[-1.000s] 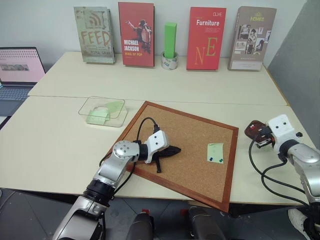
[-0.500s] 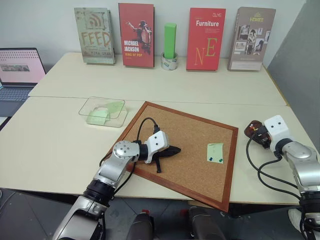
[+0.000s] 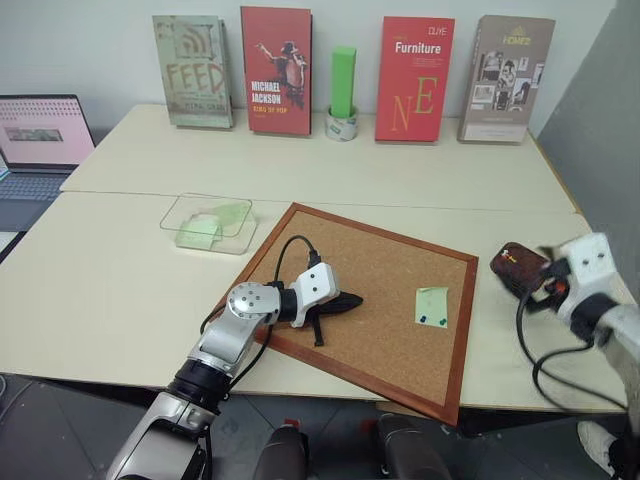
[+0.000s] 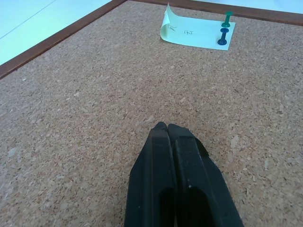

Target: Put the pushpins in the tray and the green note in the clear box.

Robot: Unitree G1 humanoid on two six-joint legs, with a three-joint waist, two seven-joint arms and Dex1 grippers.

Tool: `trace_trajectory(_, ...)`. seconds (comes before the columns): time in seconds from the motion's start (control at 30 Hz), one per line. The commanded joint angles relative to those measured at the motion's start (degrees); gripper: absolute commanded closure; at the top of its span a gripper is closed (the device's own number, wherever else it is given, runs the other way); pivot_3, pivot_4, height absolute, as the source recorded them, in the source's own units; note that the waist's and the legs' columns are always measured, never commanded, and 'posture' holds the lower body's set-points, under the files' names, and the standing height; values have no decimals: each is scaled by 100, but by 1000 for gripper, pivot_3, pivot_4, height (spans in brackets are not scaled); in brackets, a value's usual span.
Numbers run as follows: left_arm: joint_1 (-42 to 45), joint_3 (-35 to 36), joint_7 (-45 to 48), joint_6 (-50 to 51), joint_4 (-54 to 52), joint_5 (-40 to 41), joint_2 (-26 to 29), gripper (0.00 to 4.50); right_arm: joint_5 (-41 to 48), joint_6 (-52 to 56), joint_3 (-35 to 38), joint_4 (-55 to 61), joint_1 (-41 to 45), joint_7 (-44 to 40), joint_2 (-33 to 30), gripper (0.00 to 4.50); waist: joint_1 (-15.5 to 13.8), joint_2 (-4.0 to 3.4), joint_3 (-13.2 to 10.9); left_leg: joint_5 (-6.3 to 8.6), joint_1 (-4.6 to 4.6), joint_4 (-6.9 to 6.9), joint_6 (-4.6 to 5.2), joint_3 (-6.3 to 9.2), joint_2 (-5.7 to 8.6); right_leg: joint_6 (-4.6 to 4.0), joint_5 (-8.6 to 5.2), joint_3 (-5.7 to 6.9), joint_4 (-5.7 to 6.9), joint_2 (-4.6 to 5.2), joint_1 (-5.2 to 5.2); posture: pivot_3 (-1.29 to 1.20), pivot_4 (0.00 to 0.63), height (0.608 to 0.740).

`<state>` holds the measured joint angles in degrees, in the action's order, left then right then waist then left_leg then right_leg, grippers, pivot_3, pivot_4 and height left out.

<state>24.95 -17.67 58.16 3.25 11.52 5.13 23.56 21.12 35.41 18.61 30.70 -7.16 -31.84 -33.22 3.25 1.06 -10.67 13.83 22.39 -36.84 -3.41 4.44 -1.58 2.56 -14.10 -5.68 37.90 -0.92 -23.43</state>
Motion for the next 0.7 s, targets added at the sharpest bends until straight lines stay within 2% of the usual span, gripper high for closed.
trace_trajectory(0.03, -145, -79, -2, 79, 115, -140, 78, 4500, 131, -64, -309, 675, -386, 111, 255, 6, 10, -8, 3, 0, 1, -2, 0, -7, 3, 0, 0, -8, -1, 4, -2, 0, 150, 740)
trace_trajectory(0.27, -209, -54, -15, 145, 25, -132, 116, 4500, -224, -250, -935, 424, -382, 554, 733, 6, 20, -2, 4, 0, -14, -8, 0, -18, -9, -1, -2, -10, -17, 4, 1, 0, 150, 740)
trace_trajectory(0.53, -242, -40, -42, 201, -51, -137, 121, 4500, -503, -399, -1207, 40, -355, 576, 685, 6, 3, -2, 5, 1, -8, 7, -1, -18, -7, -3, -3, -8, -21, 4, 0, 0, 150, 740)
trace_trajectory(0.7, -250, -26, -57, 211, -55, -140, 131, 4500, -569, -395, -1277, -2, -495, 545, 636, 755, 4, -1, 4, 1, -7, 10, -1, -18, -6, -3, -3, -9, -21, 4, 0, 0, 150, 740)
